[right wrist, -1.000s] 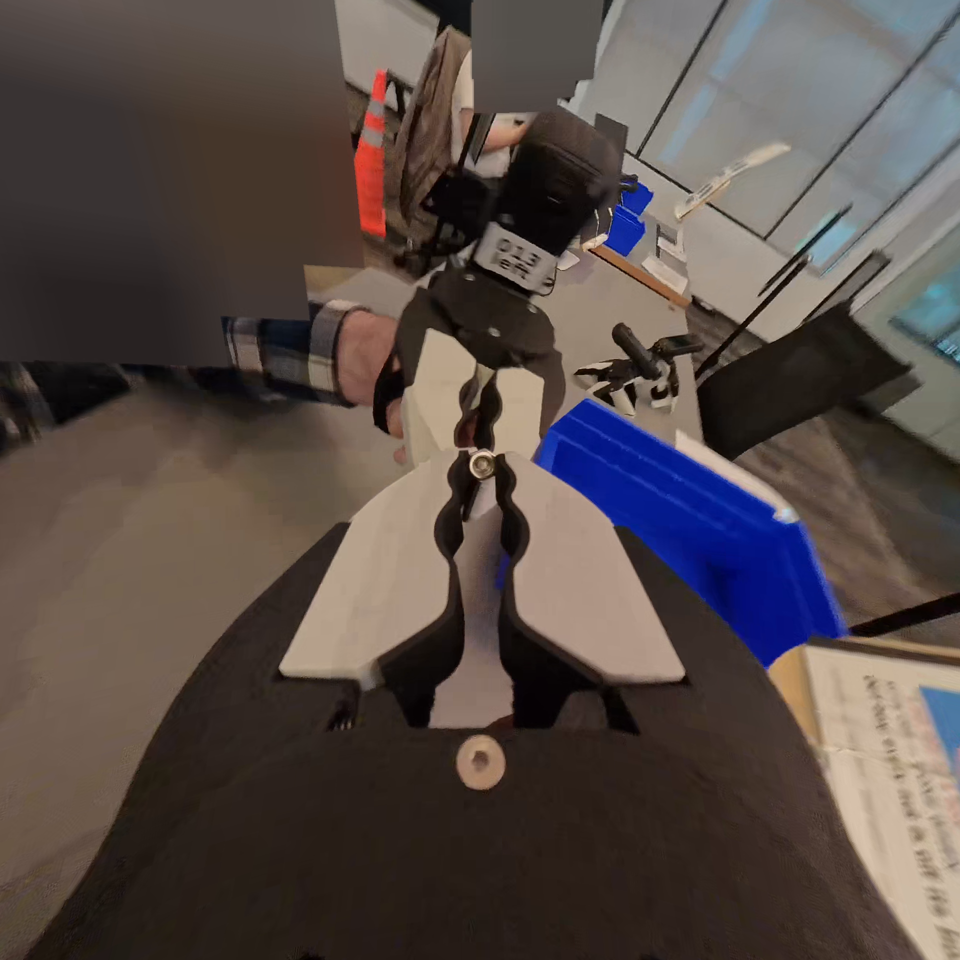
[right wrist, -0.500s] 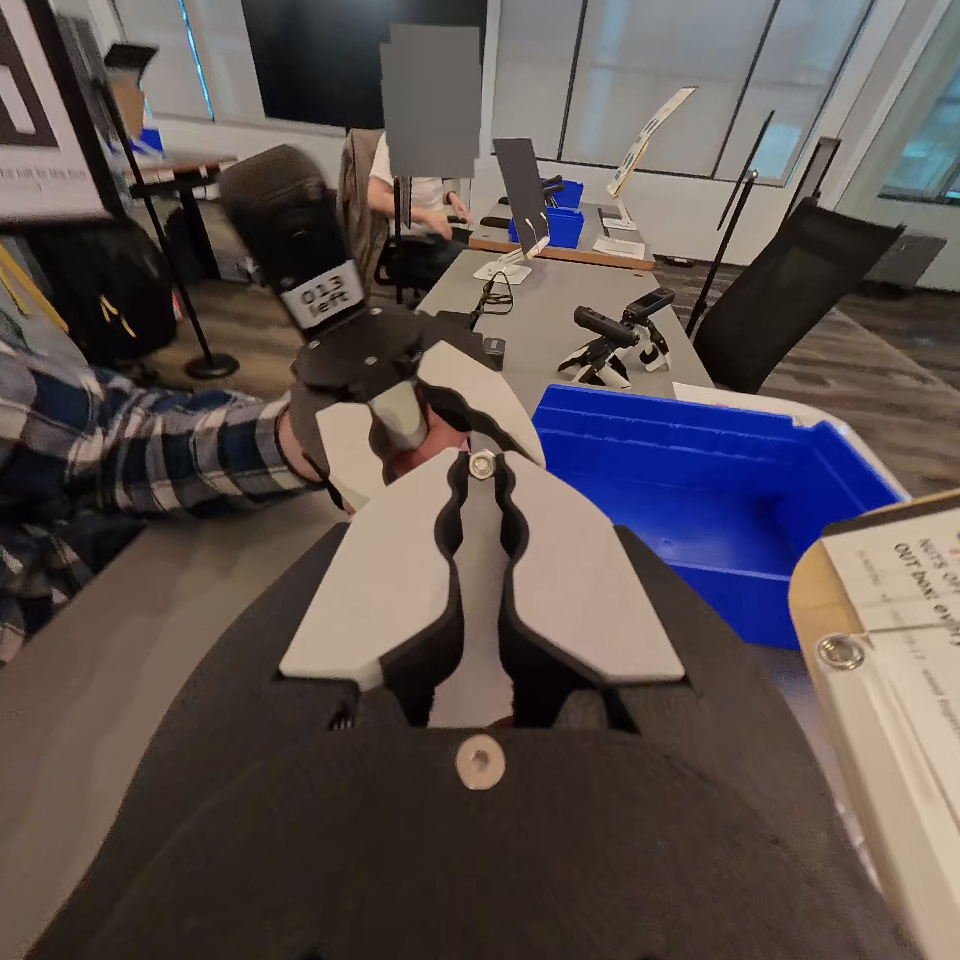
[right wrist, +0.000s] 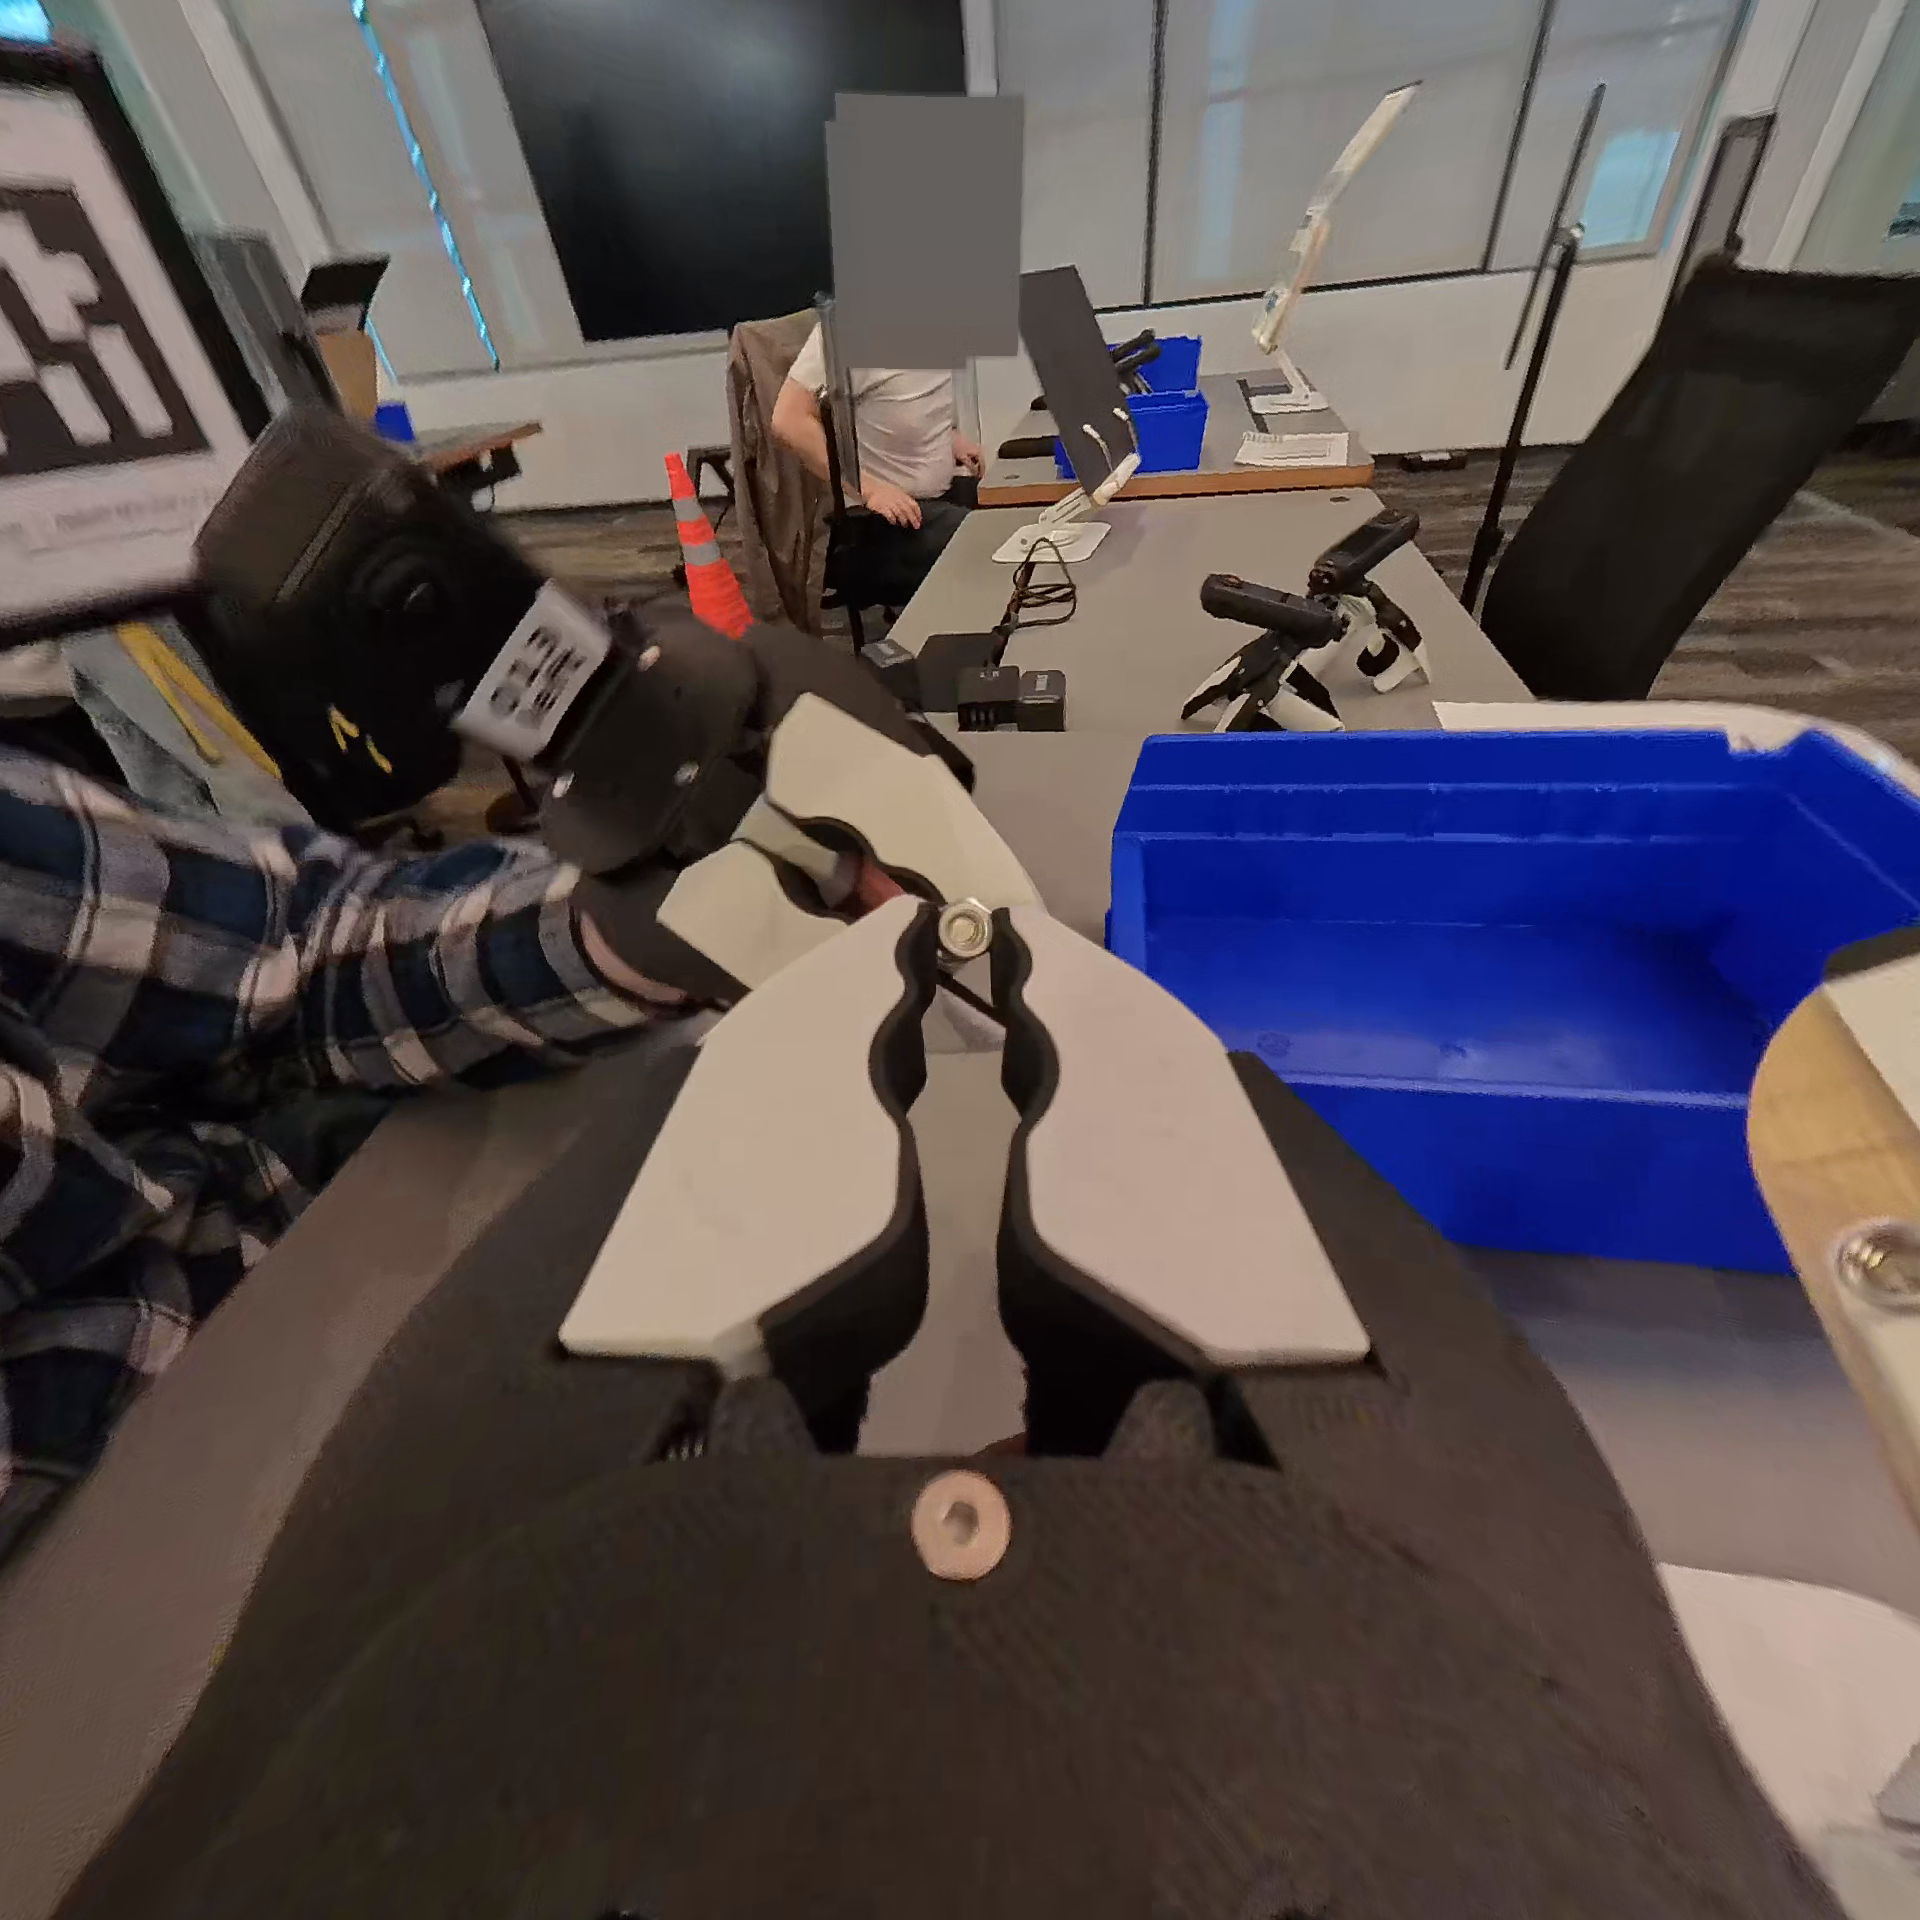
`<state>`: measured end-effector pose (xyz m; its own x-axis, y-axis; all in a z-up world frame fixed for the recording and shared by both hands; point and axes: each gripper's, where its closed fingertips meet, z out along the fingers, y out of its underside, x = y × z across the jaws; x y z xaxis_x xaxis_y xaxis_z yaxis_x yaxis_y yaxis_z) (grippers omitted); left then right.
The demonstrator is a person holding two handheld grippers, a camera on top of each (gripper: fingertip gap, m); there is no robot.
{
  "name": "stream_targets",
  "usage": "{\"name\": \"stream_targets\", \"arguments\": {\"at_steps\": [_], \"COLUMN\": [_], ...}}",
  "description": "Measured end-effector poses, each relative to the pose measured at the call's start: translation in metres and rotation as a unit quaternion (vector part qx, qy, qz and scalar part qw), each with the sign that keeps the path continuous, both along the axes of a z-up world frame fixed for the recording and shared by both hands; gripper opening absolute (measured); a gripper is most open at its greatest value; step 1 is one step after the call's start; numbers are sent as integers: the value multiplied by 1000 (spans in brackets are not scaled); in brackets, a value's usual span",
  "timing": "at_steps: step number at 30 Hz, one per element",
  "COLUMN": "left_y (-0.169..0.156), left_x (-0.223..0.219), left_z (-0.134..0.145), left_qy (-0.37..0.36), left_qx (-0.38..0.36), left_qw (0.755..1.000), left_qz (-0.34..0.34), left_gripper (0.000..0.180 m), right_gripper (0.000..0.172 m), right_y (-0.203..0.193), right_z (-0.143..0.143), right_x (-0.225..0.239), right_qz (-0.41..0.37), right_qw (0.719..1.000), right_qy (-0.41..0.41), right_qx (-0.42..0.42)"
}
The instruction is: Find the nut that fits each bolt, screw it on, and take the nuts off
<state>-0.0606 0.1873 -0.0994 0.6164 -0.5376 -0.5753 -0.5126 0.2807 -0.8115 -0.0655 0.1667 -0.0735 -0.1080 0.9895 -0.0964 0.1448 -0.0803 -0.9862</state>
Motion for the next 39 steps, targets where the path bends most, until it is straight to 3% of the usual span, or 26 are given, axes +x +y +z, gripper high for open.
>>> {"name": "stream_targets", "arguments": {"at_steps": [3,5,7,9,11,17,18,20,22,24,26,28,30,33,35,39], "left_y": [-18,-35,-56,-67,-72,-77,-75,-66,-54,-38,-24,-17,-9,-7,-4,-8], "left_x": [11,16,21,23,25,23,22,21,21,18,12,8,4,6,6,6], "left_z": [-3,-2,-5,-8,-9,2,4,5,0,2,4,6,7,2,-4,0], "left_qy": [-73,-133,-168,-178,-184,-221,-226,-221,-196,-183,-145,-101,-52,8,32,21], "left_qx": [-117,-217,-300,-336,-340,-340,-331,-300,-273,-214,-143,-78,-20,33,28,16], "left_qw": [983,940,879,845,831,803,807,839,880,922,961,984,997,999,999,1000], "left_qz": [-125,-226,-329,-377,-400,-436,-433,-396,-337,-265,-184,-122,-55,-14,-1,-16], "left_gripper": [10,10,10,10,10,10,10,13,37,49,50,49,46,27,11,10], "right_gripper": [11,11,11,11,11,11,11,10,11,11,11,11,11,11,11,11], "right_y": [-11,-22,-37,-46,-51,-55,-54,-49,-41,-30,-21,-14,-10,-3,-3,-5], "right_z": [0,-2,-5,-10,-12,-6,-4,0,4,10,13,13,7,-5,-7,-6], "right_x": [4,7,9,12,14,12,11,9,9,10,11,11,9,5,3,4], "right_qz": [32,53,84,98,101,91,86,73,58,37,22,12,8,-10,-11,-6], "right_qw": [995,982,963,939,923,923,929,944,956,969,982,991,996,998,999,999], "right_qy": [-12,-26,-37,-54,-63,-51,-49,-38,-29,-19,-8,1,2,-18,-22,-20], "right_qx": [95,178,252,327,365,371,357,320,287,243,189,134,87,63,41,44]}}
